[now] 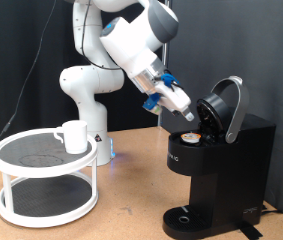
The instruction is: Make a cup of coffee with the keurig machine
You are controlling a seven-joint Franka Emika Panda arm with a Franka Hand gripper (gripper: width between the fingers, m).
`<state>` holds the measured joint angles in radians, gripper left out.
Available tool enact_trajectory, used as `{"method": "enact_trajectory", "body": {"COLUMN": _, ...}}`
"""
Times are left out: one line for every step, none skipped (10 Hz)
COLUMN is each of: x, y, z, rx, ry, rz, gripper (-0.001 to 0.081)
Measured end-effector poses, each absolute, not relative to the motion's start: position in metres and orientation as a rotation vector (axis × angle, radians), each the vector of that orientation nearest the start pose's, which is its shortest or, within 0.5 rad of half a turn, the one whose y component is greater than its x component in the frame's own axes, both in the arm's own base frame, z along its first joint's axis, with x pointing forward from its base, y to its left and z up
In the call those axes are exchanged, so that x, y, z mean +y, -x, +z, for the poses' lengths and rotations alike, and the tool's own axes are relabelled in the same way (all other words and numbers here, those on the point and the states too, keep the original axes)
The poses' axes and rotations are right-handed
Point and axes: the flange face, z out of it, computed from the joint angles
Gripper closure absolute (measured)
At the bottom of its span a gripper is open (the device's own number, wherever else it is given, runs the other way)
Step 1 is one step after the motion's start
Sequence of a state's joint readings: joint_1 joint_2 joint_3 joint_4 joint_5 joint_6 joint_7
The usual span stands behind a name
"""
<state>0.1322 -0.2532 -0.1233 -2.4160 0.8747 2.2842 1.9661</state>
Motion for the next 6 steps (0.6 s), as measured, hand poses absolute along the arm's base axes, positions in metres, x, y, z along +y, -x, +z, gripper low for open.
{"method": "enact_trajectory", "body": {"x": 0.022, "y": -0.47, "z": 0.424, "rx": 2.439, "ry": 0.802, "rz": 0.724, "gripper": 0.0072}}
{"method": "enact_trajectory", "body": {"x": 0.023, "y": -0.47, "z": 0.424, "rx": 2.435, "ry": 0.804, "rz": 0.74, "gripper": 0.0072}}
{"method": "enact_trajectory", "body": {"x": 0.023, "y": -0.47, "z": 0.429, "rx": 2.412, "ry": 0.796, "rz": 0.781, "gripper": 0.0072}}
{"method": "enact_trajectory", "body": {"x": 0.022, "y": -0.471, "z": 0.44, "rx": 2.374, "ry": 0.786, "rz": 0.825, "gripper": 0.0072}}
{"method": "enact_trajectory", "body": {"x": 0.021, "y": -0.473, "z": 0.455, "rx": 2.337, "ry": 0.78, "rz": 0.86, "gripper": 0.0072}}
{"method": "enact_trajectory", "body": {"x": 0.021, "y": -0.475, "z": 0.471, "rx": 2.309, "ry": 0.789, "rz": 0.884, "gripper": 0.0072}}
